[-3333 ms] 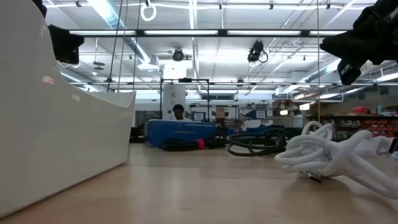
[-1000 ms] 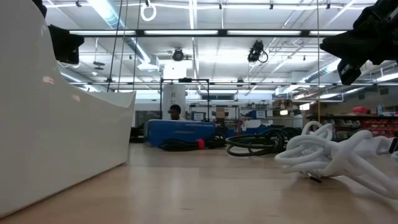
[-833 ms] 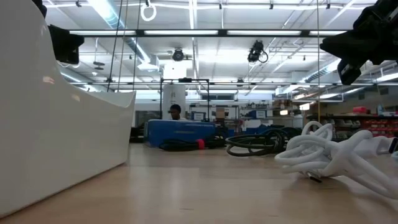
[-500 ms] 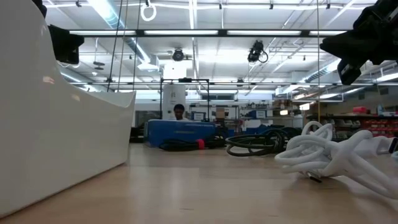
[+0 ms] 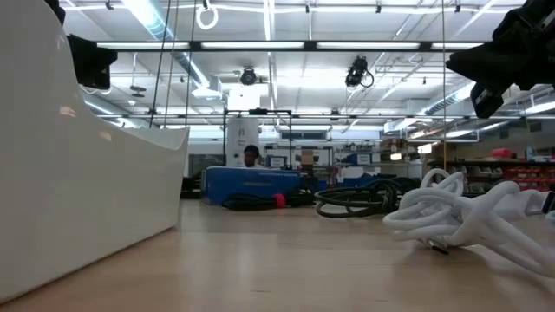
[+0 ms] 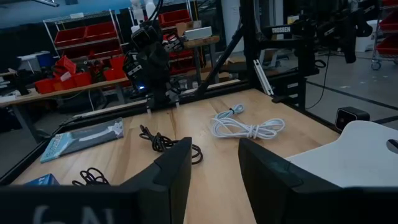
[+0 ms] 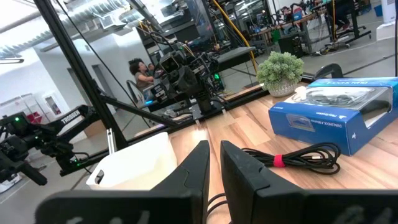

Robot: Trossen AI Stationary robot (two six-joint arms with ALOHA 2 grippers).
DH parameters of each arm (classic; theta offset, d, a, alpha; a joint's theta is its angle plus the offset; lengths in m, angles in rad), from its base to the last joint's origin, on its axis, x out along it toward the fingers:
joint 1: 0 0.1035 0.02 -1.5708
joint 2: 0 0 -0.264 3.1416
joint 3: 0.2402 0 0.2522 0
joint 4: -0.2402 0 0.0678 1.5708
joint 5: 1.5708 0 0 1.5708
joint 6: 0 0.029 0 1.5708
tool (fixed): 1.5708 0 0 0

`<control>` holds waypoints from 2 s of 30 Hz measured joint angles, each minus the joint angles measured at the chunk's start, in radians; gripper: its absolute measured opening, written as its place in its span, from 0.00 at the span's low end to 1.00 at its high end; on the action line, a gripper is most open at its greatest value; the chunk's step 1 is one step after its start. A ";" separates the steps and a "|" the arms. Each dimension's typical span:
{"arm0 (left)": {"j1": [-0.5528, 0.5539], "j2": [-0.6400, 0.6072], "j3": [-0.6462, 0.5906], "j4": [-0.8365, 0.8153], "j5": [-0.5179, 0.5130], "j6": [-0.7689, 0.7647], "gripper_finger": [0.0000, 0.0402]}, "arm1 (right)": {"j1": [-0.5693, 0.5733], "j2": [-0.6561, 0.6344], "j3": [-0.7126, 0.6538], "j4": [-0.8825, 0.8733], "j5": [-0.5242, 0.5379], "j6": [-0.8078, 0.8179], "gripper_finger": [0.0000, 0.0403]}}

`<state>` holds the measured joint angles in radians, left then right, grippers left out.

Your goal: Pick and place USB-C Cables

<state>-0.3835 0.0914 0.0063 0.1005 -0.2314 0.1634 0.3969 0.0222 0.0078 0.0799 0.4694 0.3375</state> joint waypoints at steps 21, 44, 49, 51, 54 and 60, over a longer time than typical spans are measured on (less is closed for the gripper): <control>0.000 0.000 0.000 0.000 0.000 0.000 0.35 | 0.000 0.000 0.000 0.000 0.000 0.000 0.11; 0.000 0.000 0.000 0.000 0.000 0.000 0.35 | 0.000 0.000 0.000 0.338 -0.010 -0.254 0.11; 0.000 0.000 0.000 0.000 0.000 0.000 0.35 | 0.000 0.030 0.000 0.479 -0.121 -0.228 0.11; 0.000 0.000 0.000 0.000 0.000 0.000 0.35 | 0.000 0.059 0.000 0.515 -0.122 -0.226 0.11; 0.000 0.000 0.000 0.000 0.000 0.000 0.35 | -0.006 0.122 0.000 0.517 -0.103 -0.229 0.11; 0.000 0.000 0.000 0.000 0.000 0.000 0.35 | -0.068 0.329 0.004 0.502 -0.043 -0.137 0.11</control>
<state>-0.3835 0.0914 0.0065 0.1003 -0.2315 0.1634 0.3292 0.3515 0.0120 0.5820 0.4266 0.2005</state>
